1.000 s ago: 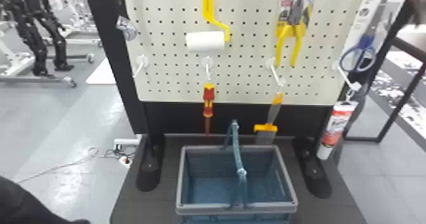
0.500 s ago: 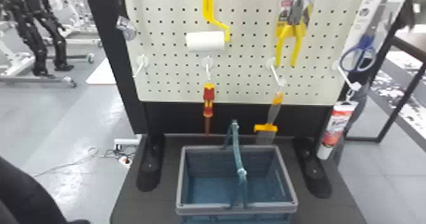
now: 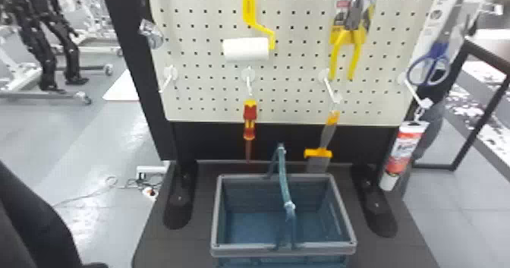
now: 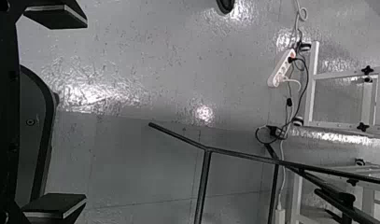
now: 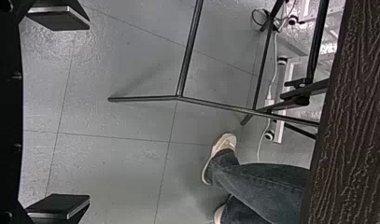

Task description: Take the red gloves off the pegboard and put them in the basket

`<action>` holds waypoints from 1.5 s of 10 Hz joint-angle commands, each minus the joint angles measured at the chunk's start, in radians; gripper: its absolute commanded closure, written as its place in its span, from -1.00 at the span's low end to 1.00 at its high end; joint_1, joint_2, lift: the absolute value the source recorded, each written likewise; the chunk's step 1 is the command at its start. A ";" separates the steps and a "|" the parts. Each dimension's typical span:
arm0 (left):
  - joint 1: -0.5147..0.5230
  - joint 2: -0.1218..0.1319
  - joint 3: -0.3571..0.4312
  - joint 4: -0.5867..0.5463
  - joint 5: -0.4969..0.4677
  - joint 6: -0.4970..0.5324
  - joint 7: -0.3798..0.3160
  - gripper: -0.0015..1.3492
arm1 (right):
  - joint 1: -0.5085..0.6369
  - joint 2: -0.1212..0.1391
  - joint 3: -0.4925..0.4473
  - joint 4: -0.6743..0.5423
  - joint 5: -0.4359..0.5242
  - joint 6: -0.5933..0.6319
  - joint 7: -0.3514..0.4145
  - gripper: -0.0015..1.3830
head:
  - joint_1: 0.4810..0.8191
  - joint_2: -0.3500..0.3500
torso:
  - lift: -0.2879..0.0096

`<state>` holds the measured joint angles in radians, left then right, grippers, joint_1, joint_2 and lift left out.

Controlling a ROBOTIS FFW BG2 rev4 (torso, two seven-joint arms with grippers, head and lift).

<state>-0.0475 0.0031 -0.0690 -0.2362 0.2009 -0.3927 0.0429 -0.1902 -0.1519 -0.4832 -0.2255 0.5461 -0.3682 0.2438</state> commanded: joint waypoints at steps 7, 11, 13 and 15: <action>0.000 0.000 0.000 0.000 0.000 0.000 0.000 -1.00 | 0.000 0.000 0.000 0.000 0.000 0.000 0.000 -1.00 | -0.60 0.00 | 0.26; 0.000 0.000 0.000 0.000 0.000 0.000 0.000 -1.00 | 0.000 0.000 0.000 0.000 0.000 0.000 0.000 -1.00 | -0.60 0.00 | 0.26; 0.000 0.000 0.000 0.000 0.000 0.000 0.000 -1.00 | 0.000 0.000 0.000 0.000 0.000 0.000 0.000 -1.00 | -0.60 0.00 | 0.26; 0.000 0.000 0.000 0.000 0.000 0.000 0.000 -1.00 | 0.000 0.000 0.000 0.000 0.000 0.000 0.000 -1.00 | -0.60 0.00 | 0.26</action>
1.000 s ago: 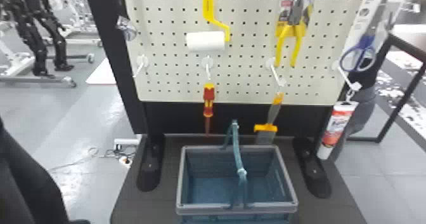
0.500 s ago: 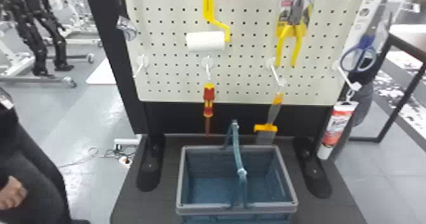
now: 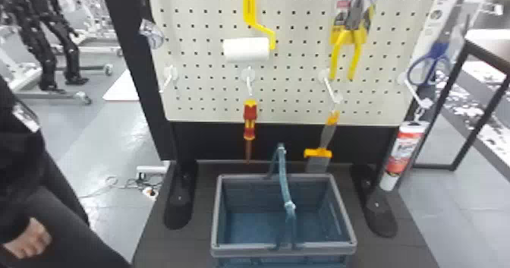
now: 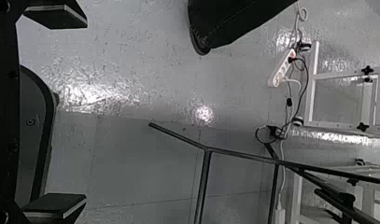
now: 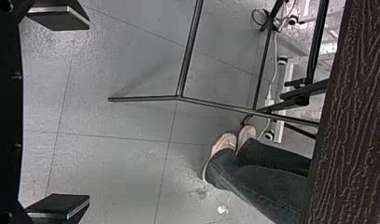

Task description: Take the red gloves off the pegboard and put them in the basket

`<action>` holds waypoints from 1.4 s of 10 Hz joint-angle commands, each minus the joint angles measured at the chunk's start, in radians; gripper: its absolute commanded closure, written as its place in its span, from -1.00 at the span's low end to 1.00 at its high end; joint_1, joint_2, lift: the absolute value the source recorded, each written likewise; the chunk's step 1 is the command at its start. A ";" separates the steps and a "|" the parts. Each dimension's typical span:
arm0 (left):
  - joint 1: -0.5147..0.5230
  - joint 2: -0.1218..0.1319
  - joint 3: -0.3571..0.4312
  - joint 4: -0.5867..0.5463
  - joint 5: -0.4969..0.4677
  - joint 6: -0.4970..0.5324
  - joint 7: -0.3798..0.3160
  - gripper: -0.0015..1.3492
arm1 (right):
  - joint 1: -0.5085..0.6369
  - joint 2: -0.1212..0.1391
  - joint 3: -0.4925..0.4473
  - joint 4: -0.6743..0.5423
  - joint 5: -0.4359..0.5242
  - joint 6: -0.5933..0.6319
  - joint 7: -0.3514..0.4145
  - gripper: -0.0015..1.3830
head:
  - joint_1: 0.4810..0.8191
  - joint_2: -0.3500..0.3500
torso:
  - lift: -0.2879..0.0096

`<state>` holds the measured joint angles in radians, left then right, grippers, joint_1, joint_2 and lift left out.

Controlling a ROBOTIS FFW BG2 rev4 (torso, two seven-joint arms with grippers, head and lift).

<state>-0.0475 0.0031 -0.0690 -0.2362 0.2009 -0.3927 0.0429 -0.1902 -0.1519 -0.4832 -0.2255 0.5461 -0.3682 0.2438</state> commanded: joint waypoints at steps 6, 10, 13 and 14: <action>0.000 0.000 0.000 0.000 0.000 0.000 0.000 -1.00 | 0.000 0.000 0.000 0.000 0.000 0.000 0.000 -1.00 | -0.60 0.00 | 0.26; 0.000 0.000 0.000 0.000 0.000 0.000 0.000 -1.00 | 0.000 0.000 0.000 0.000 0.000 0.000 0.000 -1.00 | -0.60 0.00 | 0.26; 0.000 0.000 0.000 0.000 0.000 0.000 0.000 -1.00 | 0.000 0.000 0.000 0.000 0.000 0.000 0.000 -1.00 | -0.60 0.00 | 0.26; 0.000 0.000 0.000 0.000 0.000 0.000 0.000 -1.00 | 0.000 0.000 0.000 0.000 0.000 0.000 0.000 -1.00 | -0.60 0.00 | 0.26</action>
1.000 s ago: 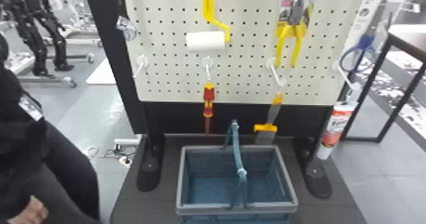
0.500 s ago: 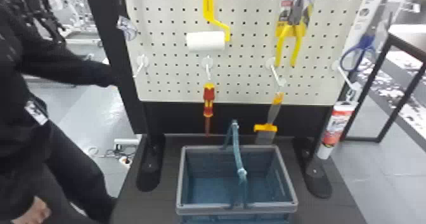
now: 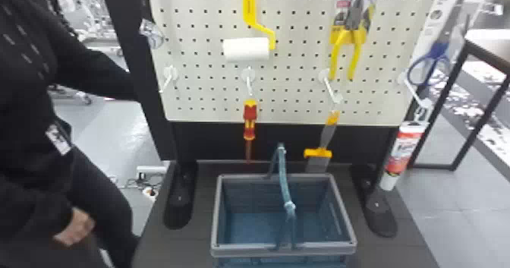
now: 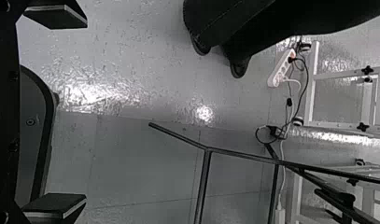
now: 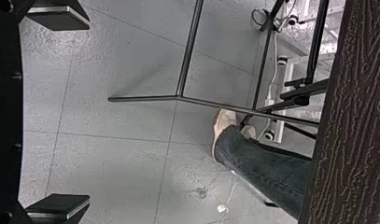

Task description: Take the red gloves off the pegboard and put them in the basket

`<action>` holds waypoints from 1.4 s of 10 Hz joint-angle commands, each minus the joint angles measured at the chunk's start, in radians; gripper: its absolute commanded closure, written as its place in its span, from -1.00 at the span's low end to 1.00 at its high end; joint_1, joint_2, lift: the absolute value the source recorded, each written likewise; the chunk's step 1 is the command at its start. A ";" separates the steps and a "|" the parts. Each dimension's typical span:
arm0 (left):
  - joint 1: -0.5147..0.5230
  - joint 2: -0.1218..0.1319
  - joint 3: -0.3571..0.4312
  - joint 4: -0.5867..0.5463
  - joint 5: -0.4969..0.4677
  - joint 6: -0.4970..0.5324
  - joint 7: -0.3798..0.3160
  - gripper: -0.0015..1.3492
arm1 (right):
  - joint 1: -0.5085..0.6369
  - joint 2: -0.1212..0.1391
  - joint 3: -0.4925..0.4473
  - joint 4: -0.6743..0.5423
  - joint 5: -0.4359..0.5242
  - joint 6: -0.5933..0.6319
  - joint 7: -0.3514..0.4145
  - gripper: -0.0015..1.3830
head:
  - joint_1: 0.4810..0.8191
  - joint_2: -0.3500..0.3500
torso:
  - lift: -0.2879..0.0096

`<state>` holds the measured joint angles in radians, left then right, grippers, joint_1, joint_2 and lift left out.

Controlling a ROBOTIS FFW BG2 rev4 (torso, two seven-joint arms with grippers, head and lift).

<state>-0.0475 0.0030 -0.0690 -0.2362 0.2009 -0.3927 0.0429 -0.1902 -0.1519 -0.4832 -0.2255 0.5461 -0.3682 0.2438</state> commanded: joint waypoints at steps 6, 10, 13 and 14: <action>0.000 0.000 0.000 0.000 0.000 0.000 0.000 -1.00 | 0.000 0.000 0.000 0.000 0.000 0.000 0.000 -1.00 | -0.60 0.00 | 0.26; 0.000 0.000 0.000 0.000 0.000 0.000 0.000 -1.00 | 0.000 0.000 0.000 0.000 0.000 0.000 0.000 -1.00 | -0.60 0.00 | 0.26; 0.000 0.000 0.000 0.000 0.000 0.000 0.000 -1.00 | 0.000 0.000 0.000 0.000 0.000 0.000 0.000 -1.00 | -0.60 0.00 | 0.26; 0.000 0.000 0.000 0.000 0.000 0.000 0.000 -1.00 | 0.000 0.000 0.000 0.000 0.000 0.000 0.000 -1.00 | -0.60 0.00 | 0.26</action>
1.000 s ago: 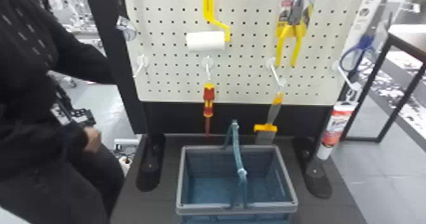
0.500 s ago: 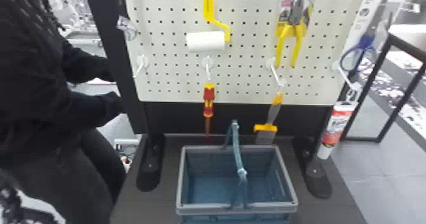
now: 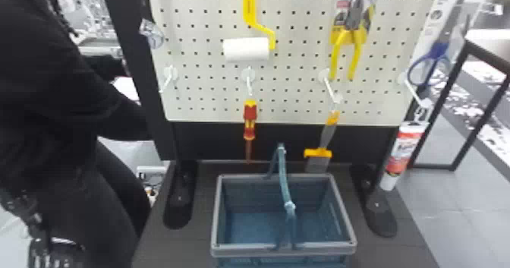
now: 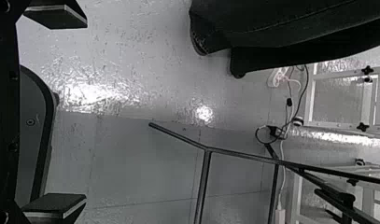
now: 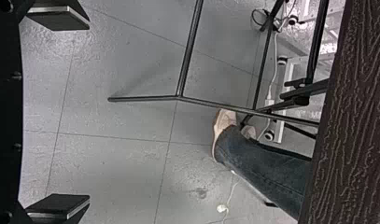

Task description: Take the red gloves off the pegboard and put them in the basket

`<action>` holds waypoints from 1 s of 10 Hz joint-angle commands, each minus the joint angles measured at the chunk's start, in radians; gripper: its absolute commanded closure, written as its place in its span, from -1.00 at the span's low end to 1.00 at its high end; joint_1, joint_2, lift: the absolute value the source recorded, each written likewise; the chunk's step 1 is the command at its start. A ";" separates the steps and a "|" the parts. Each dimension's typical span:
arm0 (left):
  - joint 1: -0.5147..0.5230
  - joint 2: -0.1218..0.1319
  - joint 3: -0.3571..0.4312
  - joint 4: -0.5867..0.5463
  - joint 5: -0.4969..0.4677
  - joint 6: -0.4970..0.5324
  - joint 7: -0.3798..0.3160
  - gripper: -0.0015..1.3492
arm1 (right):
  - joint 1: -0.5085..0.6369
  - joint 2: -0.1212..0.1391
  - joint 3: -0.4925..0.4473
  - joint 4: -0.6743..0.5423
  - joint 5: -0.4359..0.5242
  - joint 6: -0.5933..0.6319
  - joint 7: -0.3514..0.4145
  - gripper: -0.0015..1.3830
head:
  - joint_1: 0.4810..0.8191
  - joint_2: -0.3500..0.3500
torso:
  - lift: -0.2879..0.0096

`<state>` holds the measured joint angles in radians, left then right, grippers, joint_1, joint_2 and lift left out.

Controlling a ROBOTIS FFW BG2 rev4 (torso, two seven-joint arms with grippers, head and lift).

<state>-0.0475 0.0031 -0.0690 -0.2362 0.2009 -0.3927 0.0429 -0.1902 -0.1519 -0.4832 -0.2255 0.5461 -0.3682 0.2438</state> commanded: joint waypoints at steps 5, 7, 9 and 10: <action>0.000 0.000 0.000 0.000 0.000 0.000 0.000 -1.00 | 0.000 0.000 0.000 0.000 0.000 0.000 0.000 -1.00 | -0.60 0.00 | 0.26; 0.000 0.000 0.000 0.000 0.000 0.000 0.000 -1.00 | 0.000 0.000 0.000 0.000 0.000 0.000 0.000 -1.00 | -0.60 0.00 | 0.26; 0.000 0.000 0.000 0.000 0.000 0.000 0.000 -1.00 | 0.000 0.000 0.000 0.000 0.000 0.000 0.000 -1.00 | -0.60 0.00 | 0.26; 0.000 0.000 0.000 0.000 0.000 0.000 0.000 -1.00 | 0.000 0.000 0.000 0.000 0.000 0.000 0.000 -1.00 | -0.60 0.00 | 0.26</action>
<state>-0.0475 0.0030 -0.0690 -0.2362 0.2009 -0.3927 0.0429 -0.1902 -0.1519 -0.4832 -0.2255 0.5461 -0.3682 0.2438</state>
